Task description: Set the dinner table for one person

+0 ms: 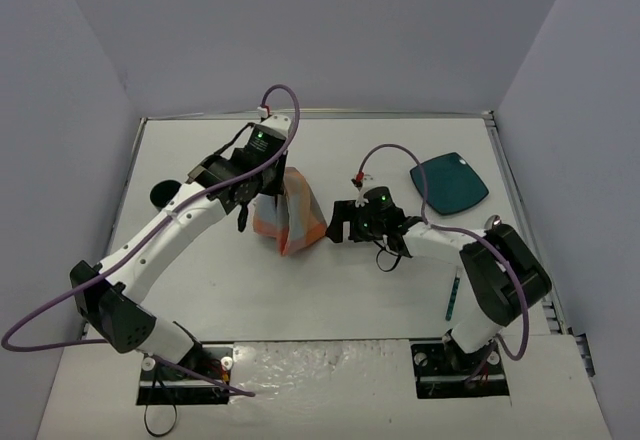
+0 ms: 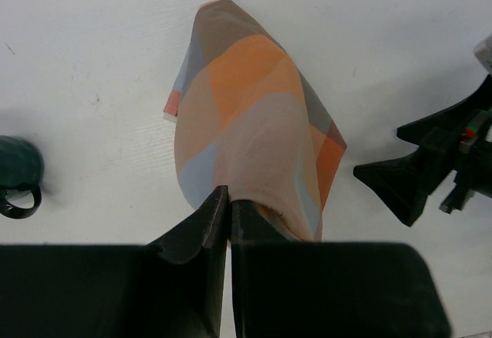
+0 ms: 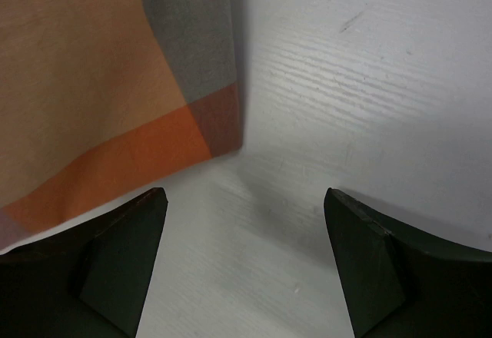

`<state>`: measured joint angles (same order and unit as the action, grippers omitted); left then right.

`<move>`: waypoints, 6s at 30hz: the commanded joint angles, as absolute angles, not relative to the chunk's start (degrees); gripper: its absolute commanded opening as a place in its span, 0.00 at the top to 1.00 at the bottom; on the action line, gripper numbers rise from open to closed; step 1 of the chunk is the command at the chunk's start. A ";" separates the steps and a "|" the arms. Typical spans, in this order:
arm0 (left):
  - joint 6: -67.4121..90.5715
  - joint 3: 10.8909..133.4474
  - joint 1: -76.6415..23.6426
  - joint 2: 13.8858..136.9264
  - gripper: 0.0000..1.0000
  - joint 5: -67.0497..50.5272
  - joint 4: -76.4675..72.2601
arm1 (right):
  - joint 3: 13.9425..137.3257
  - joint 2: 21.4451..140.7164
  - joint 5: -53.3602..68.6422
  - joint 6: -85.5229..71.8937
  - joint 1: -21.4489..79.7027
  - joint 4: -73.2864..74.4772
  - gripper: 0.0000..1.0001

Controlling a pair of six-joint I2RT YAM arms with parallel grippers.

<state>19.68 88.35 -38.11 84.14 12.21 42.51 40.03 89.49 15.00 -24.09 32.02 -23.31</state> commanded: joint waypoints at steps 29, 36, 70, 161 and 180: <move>14.74 108.44 -37.53 84.99 1.00 14.34 49.97 | 46.64 96.04 19.35 -18.28 31.99 -33.56 0.36; 13.62 125.78 -37.94 93.92 1.00 11.41 56.44 | 43.55 81.40 7.85 -16.60 28.47 -23.18 0.35; 28.57 79.65 -28.14 74.76 1.00 12.81 35.70 | 39.07 76.99 9.74 -17.43 31.17 -14.42 0.35; 14.41 59.53 -20.10 62.87 1.00 11.51 31.62 | 43.00 92.68 -1.77 -28.12 33.62 2.44 0.55; 6.23 70.93 -18.38 74.39 1.00 13.34 18.38 | 46.67 85.77 -10.85 -25.49 25.26 10.84 1.00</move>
<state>10.88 64.11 -19.34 72.98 10.70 28.23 45.17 89.72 -7.00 -26.81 27.62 6.13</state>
